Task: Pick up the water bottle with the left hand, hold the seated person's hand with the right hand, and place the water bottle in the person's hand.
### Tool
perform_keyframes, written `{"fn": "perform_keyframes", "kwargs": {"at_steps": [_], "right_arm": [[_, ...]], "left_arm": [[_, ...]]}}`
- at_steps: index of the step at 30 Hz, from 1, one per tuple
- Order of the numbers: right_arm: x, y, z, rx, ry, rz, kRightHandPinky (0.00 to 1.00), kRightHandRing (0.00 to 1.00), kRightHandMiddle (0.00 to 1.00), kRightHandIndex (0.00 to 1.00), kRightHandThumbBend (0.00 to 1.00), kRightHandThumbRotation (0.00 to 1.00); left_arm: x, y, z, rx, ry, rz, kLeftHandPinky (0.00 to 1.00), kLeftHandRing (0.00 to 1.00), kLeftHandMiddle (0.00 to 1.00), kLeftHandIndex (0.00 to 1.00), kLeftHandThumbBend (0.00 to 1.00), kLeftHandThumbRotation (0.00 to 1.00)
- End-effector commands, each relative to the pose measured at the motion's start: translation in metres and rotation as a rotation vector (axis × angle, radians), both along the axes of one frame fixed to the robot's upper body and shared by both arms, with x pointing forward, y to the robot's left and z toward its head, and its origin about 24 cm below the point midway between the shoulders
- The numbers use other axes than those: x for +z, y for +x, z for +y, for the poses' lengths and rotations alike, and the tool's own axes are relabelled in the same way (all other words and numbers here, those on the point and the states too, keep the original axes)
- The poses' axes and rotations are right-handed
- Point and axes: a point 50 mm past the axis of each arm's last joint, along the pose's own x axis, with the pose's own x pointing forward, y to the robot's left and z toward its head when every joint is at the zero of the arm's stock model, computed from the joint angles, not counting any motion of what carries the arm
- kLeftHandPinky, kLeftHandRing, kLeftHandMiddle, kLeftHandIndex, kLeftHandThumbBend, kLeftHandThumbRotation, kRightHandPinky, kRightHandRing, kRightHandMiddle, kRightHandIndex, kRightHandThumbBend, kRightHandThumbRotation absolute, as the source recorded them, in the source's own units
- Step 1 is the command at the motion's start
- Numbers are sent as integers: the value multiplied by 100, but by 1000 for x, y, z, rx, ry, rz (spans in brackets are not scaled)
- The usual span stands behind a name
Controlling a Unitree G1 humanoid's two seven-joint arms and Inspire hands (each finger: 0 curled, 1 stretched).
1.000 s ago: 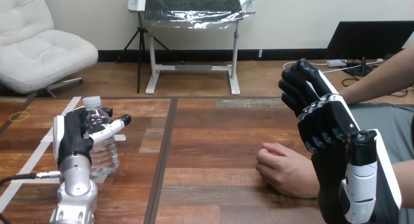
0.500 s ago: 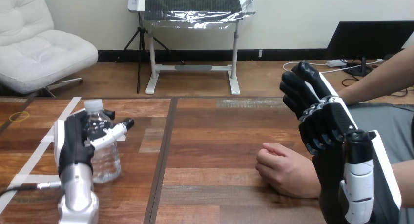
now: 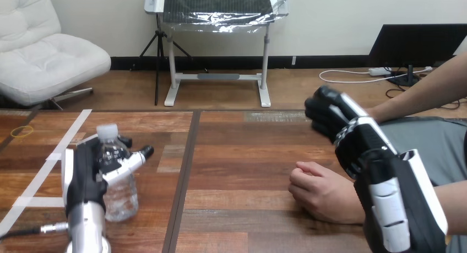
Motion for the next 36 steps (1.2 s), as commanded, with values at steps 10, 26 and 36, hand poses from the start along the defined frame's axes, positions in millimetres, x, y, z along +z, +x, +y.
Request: {"fn": "perform_keyframes", "kwargs": {"at_steps": [10,26,36], "right_arm": [[25,66,-41,-87,-357,-157,81,85,84,83,59,93],[33,91,-68,-164,-529,-147,69,79,82,82,76,81],[39,100,-79,-201,-609,-143,68,80,83,83,73,74]], "left_arm": [[152,-8,-57,-325,73,-754,25,31,37,39,65,0],[160,-23,-67,-364,28,-797,23,29,35,39,64,0],[165,-31,-70,-393,14,-835,22,29,35,38,61,0]]}}
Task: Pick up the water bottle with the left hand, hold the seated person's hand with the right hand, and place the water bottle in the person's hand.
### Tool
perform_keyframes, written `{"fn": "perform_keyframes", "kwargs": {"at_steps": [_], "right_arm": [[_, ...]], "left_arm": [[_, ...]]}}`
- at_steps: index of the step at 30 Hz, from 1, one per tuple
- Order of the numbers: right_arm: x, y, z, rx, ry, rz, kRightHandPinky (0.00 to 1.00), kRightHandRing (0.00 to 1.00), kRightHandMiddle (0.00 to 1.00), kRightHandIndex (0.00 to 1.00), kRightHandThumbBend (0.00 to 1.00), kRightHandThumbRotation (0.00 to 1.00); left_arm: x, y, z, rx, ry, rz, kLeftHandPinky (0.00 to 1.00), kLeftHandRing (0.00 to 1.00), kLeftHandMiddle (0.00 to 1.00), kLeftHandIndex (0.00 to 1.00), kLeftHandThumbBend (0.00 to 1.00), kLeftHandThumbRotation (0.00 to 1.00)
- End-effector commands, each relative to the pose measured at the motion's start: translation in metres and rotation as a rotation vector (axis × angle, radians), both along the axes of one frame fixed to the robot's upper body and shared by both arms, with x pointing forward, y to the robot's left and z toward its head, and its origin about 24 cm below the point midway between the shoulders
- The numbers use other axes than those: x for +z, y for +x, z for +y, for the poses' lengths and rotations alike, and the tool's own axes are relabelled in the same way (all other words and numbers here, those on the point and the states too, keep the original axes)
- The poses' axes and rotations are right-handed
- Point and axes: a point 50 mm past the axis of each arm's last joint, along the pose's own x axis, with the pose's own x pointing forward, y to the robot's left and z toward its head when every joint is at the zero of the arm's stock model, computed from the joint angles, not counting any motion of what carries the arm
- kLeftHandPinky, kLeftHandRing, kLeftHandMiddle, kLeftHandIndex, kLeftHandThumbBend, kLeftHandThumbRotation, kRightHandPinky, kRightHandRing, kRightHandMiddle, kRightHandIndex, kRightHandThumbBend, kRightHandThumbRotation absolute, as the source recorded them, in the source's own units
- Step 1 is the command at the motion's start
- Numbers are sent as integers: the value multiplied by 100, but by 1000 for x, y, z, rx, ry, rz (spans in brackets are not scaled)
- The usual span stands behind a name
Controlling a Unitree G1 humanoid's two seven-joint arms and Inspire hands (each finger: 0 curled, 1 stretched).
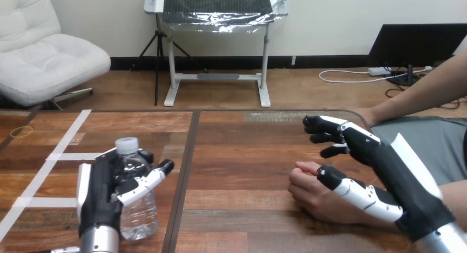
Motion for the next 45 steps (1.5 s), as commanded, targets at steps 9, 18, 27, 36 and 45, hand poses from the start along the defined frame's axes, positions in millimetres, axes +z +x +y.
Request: {"fn": "perform_keyframes", "kwargs": {"at_steps": [9,18,27,36,45], "right_arm": [[57,54,-36,-145,-205,-218,66,81,84,83,76,71],[59,60,-43,-174,-239,-207,65,81,84,83,79,67],[61,66,-49,-187,-284,-195,65,81,84,83,81,64],[63,72,-55,-186,-390,-177,67,85,87,85,87,61],[64,79,-62,-183,-504,-129,67,86,88,87,94,58]], "left_arm": [[164,1,-44,-256,38,-809,22,29,34,37,60,0],[171,-3,-46,-261,57,-863,22,29,34,36,62,0],[179,-7,-46,-267,52,-907,21,28,33,36,66,0],[184,-9,-45,-275,41,-950,20,27,33,36,68,0],[188,-12,-45,-263,38,-967,20,26,33,36,71,0]]}}
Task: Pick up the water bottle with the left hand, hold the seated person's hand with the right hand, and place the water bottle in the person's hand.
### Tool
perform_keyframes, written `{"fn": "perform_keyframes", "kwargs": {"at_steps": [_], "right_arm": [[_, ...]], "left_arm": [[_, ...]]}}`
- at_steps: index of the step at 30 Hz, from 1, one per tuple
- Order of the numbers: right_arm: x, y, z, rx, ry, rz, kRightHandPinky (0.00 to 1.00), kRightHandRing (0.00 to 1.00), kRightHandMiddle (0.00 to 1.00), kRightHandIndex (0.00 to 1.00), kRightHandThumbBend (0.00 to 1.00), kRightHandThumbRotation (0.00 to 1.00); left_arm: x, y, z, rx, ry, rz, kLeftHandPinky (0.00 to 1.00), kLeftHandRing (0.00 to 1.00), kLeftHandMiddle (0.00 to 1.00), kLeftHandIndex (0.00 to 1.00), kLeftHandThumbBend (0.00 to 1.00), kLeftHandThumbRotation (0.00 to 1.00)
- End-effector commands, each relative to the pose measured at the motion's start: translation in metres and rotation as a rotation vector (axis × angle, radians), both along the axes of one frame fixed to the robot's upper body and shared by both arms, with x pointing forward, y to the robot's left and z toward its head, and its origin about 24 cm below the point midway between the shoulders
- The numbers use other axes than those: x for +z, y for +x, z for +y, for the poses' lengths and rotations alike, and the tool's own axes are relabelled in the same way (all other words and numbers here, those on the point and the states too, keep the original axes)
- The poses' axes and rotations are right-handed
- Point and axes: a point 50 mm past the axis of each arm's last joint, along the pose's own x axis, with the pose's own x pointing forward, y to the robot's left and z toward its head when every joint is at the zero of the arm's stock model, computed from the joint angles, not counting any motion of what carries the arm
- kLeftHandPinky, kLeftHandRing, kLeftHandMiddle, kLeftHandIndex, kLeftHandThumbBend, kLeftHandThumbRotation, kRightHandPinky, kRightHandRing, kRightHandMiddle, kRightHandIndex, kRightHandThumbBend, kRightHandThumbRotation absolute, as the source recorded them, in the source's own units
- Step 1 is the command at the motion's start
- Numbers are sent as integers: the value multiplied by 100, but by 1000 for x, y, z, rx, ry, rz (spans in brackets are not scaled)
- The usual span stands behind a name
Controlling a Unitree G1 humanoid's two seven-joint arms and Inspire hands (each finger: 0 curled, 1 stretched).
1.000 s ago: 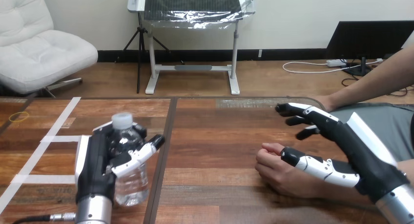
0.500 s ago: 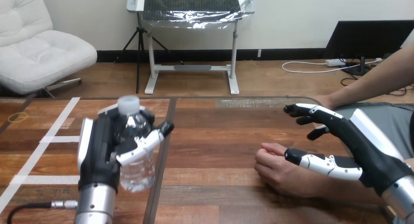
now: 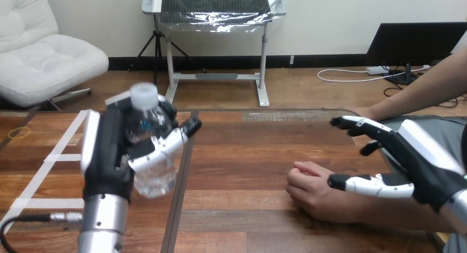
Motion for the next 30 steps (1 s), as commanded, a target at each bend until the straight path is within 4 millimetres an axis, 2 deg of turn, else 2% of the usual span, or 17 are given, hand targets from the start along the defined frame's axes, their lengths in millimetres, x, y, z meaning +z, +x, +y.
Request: {"fn": "perform_keyframes", "kwargs": {"at_steps": [1,13,30], "right_arm": [[62,36,-15,-31,-132,-206,67,86,88,88,94,58],[59,47,-21,-26,-213,-131,72,88,89,89,99,49],[51,62,-26,-11,-329,-43,75,87,88,88,100,44]], "left_arm": [[106,-11,-19,-110,-7,-580,19,26,33,36,71,0],[109,-14,-18,-111,-14,-602,19,25,33,36,70,0],[111,-15,-17,-105,2,-619,19,25,33,36,71,0]]}}
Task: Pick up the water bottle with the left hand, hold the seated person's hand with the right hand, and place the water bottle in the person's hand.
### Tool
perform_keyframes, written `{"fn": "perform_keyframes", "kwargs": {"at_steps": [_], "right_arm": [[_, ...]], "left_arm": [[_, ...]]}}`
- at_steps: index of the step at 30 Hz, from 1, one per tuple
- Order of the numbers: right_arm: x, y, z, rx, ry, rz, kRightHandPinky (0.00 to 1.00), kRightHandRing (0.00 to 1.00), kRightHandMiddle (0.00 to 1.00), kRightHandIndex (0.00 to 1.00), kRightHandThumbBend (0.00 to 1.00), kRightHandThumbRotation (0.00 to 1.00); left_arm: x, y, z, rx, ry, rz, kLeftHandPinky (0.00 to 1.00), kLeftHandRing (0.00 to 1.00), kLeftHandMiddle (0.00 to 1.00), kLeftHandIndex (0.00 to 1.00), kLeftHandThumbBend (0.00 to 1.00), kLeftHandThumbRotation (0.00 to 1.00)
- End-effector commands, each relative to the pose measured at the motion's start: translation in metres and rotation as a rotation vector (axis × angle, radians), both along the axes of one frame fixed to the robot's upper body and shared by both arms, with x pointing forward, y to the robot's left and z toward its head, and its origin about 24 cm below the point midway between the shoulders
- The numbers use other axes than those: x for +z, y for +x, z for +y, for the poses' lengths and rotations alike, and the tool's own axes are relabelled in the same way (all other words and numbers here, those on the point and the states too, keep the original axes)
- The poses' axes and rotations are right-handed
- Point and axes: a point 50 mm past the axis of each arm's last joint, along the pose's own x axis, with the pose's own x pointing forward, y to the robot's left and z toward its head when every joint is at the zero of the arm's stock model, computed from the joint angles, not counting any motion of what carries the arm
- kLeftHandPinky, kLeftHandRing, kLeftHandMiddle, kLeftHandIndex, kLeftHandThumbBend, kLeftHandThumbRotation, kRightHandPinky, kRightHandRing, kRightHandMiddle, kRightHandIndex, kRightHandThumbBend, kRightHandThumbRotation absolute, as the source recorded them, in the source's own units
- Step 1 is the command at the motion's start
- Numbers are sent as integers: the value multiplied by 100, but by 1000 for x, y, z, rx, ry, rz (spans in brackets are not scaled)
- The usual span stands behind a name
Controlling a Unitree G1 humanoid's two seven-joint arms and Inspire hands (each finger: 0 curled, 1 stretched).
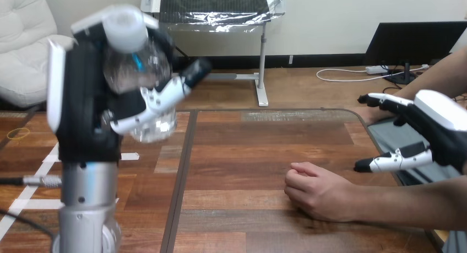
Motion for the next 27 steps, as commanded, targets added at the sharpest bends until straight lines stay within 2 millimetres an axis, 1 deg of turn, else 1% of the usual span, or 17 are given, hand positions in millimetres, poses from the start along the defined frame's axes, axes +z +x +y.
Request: {"fn": "perform_keyframes", "kwargs": {"at_steps": [1,9,12,20,27], "right_arm": [[21,16,4,38,-54,-49,76,87,88,88,100,44],[14,21,2,38,-80,-3,80,87,88,87,100,45],[11,22,1,34,-88,16,81,87,88,87,100,48],[3,25,0,13,-95,71,75,88,89,88,100,54],[-5,24,1,17,-96,95,71,88,88,87,100,55]], "left_arm": [[27,-4,-4,-35,-4,-150,19,25,33,36,71,0],[26,-3,-4,-42,-8,-150,18,25,33,36,71,0],[26,-3,-4,-46,-10,-148,18,26,33,36,70,0],[25,-3,-3,-41,-3,-146,19,26,33,36,70,0],[24,-3,-3,-37,-7,-141,19,26,33,36,70,0]]}}
